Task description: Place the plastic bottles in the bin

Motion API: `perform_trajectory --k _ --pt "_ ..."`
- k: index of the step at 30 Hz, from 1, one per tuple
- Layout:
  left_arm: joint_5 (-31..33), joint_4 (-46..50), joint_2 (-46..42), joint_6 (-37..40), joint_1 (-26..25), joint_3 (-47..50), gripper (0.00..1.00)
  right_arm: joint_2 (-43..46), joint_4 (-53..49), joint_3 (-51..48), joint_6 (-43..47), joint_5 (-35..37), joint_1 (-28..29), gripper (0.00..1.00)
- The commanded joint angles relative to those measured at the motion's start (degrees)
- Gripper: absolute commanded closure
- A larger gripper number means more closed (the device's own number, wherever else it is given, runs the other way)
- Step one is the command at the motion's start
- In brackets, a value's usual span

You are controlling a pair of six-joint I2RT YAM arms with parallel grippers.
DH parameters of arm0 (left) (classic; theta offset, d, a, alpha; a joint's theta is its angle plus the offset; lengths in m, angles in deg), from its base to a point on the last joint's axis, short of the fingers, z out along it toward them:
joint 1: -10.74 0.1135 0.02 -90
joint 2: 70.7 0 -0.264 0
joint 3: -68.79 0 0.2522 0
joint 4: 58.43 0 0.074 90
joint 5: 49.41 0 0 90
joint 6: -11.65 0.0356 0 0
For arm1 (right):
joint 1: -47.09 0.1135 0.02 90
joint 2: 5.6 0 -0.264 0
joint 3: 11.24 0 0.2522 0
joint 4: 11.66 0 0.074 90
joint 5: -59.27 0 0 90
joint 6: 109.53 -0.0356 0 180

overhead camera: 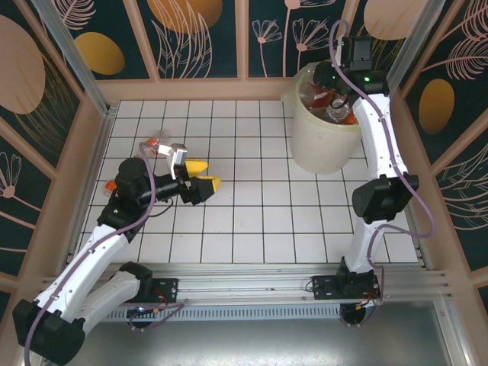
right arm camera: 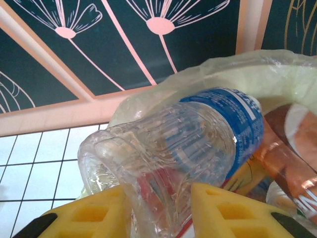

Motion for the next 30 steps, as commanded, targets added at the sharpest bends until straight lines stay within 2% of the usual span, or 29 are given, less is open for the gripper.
perform_trajectory --k 1,7,15,23,27,30 --pt "0.48 -1.36 -0.34 1.08 -0.20 0.71 0.01 -0.39 -2.40 -1.75 0.70 1.69 0.39 0.65" --pt "0.18 -1.45 0.34 1.08 -0.26 0.62 0.01 3.18 0.24 -5.40 1.70 -0.40 0.47 0.65" --pt "0.40 -1.32 0.12 1.09 -0.20 0.72 0.01 5.23 -0.51 -9.62 2.39 4.55 0.32 0.65" --pt "1.28 -0.54 -0.05 1.35 -0.19 0.47 0.01 6.01 -0.91 -4.34 1.36 -1.29 -0.59 0.57" --pt "4.93 2.43 -1.20 2.24 -0.20 -0.62 0.01 7.37 -1.42 -1.96 0.95 -3.17 -1.27 0.49" --pt "11.58 7.19 -2.57 3.19 -0.25 -2.52 0.02 10.87 0.11 -4.92 0.88 -3.84 -1.53 0.45"
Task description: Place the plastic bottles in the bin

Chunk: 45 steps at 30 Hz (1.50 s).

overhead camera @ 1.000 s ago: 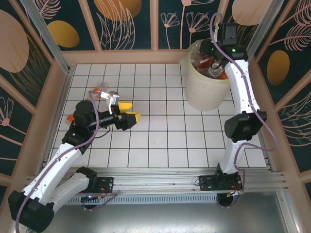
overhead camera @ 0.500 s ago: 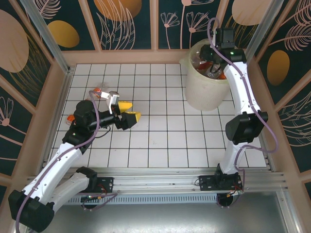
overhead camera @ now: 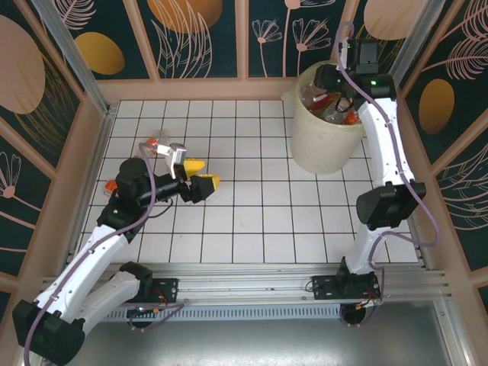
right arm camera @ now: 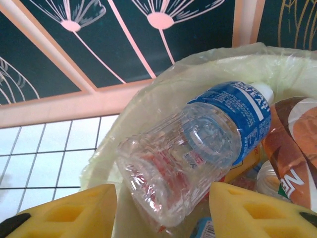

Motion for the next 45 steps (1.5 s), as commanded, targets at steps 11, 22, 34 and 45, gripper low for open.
perform_trajectory --k 11,22,34,45 --pt "28.70 20.42 1.06 2.32 -0.20 -10.64 0.01 32.49 19.08 -35.63 -0.71 -17.20 0.06 0.36" --pt "39.23 29.67 18.80 3.71 5.12 -22.04 0.02 45.50 24.80 -55.44 -0.36 -27.29 11.10 0.27" --pt "44.98 28.67 40.52 13.27 17.73 -32.63 0.01 45.91 35.14 -68.36 -4.62 -24.61 24.59 0.27" --pt "49.23 33.47 63.02 16.83 23.22 -49.65 0.02 45.47 38.88 -73.65 -6.86 -22.09 30.62 0.27"
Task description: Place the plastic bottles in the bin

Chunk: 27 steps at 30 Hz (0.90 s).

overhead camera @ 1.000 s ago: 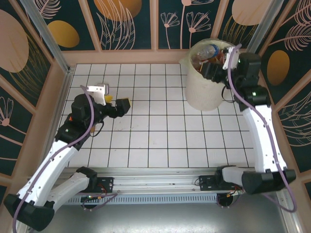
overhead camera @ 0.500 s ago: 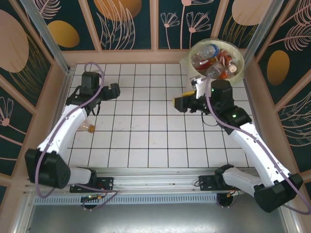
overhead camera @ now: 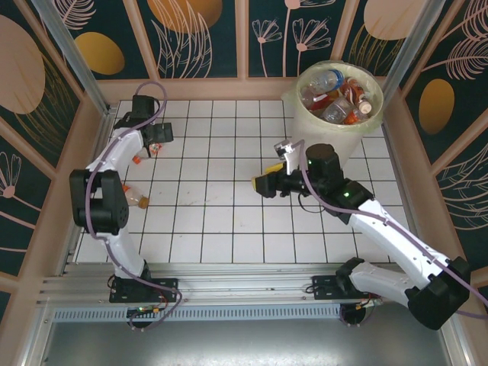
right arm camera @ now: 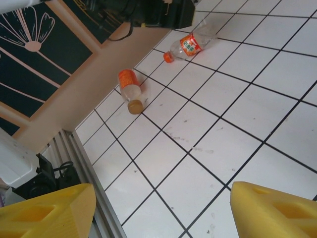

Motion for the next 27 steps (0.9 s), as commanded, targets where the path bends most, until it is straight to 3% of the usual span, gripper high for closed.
perform_trajectory --k 1,9,19,27 --pt "0.32 3.25 5.53 2.28 2.71 -5.17 0.01 0.46 3.71 -1.63 -1.40 0.96 1.22 0.27" --pt "-8.64 2.65 13.31 5.12 5.62 -9.24 0.01 1.62 3.87 -4.20 -2.35 2.99 2.47 0.27" --pt "-16.01 -1.28 12.79 6.07 5.71 -4.22 0.01 0.95 4.93 -5.43 -3.32 3.35 2.61 0.27" --pt "-15.07 -1.89 14.03 2.48 5.67 -1.56 0.05 1.34 4.83 -5.64 -3.94 4.28 2.82 0.27"
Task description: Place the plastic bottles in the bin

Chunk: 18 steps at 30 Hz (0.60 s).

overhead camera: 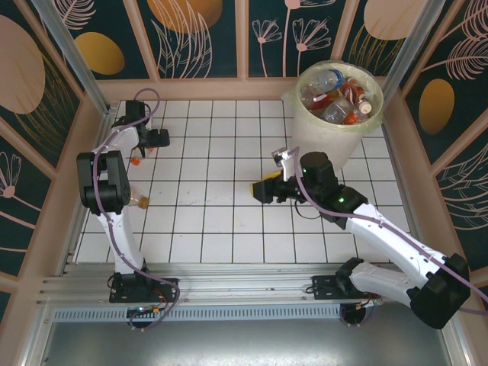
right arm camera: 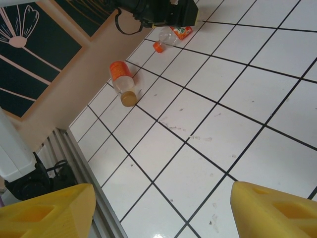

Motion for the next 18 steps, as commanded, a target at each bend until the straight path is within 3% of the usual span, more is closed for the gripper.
perform_trajectory --k 1,6,11,18 --pt "-3.32 1.70 1.83 -2.57 -0.24 2.47 0.06 1.07 2.21 -1.48 -0.95 0.84 0.63 0.27" --pt "0.44 1.24 1.45 -3.69 -0.25 2.94 0.09 1.27 2.24 -1.45 -1.37 1.39 1.30 0.27" --pt "5.24 -1.64 -2.63 -2.55 -0.26 4.91 0.02 1.27 2.36 -1.62 -1.68 1.86 1.92 0.27" --pt "12.13 -3.86 -6.71 -1.47 -0.24 7.55 0.01 0.65 2.73 -1.36 -1.77 2.04 2.54 0.27"
